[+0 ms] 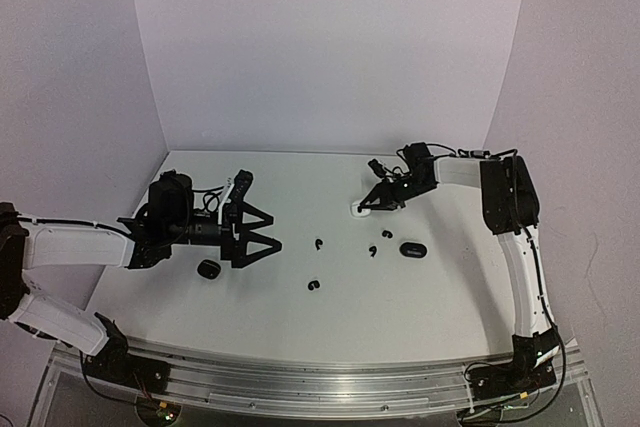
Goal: Insert the wireless bluetooth earbuds into the charging case
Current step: Place the charging case with the earbuds at the center of the board, then adjust the charging case with the earbuds at the center of the board.
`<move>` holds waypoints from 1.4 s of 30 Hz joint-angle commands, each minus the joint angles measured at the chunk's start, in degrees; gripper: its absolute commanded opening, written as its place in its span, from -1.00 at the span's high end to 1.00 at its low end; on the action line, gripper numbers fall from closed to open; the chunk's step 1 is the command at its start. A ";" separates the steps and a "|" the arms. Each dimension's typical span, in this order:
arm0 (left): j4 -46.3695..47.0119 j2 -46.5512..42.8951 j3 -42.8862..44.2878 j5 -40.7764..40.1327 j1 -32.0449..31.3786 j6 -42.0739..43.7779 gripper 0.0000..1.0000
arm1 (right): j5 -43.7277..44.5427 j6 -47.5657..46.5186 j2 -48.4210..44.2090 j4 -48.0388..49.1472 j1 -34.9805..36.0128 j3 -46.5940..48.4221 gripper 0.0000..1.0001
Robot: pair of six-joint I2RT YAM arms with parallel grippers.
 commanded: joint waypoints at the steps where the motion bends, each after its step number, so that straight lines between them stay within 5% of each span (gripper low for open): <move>1: 2.10 -1.00 -0.13 0.34 0.25 0.89 -0.99 | 2.48 0.31 3.30 -1.64 -1.08 1.86 0.55; 17: 1.48 -1.46 -0.20 0.54 0.21 1.19 -0.99 | 6.29 0.64 5.23 -2.63 -1.45 7.41 0.06; 26: 1.10 -2.43 -0.35 0.23 0.21 1.54 -0.99 | 18.63 2.40 -3.02 -2.26 -1.46 5.88 0.00; 30: 1.84 -2.99 -0.82 -0.13 0.21 1.44 -0.99 | 21.28 5.24 -10.92 -0.60 -0.19 -2.54 0.10; 34: 2.04 -3.48 -1.04 -0.53 0.21 1.76 -0.99 | 22.85 7.04 -15.38 -0.19 2.09 -10.17 0.41; 42: 2.43 -3.61 -0.95 -0.56 0.21 2.13 -0.99 | 22.89 10.53 -13.45 0.85 5.15 -13.44 0.83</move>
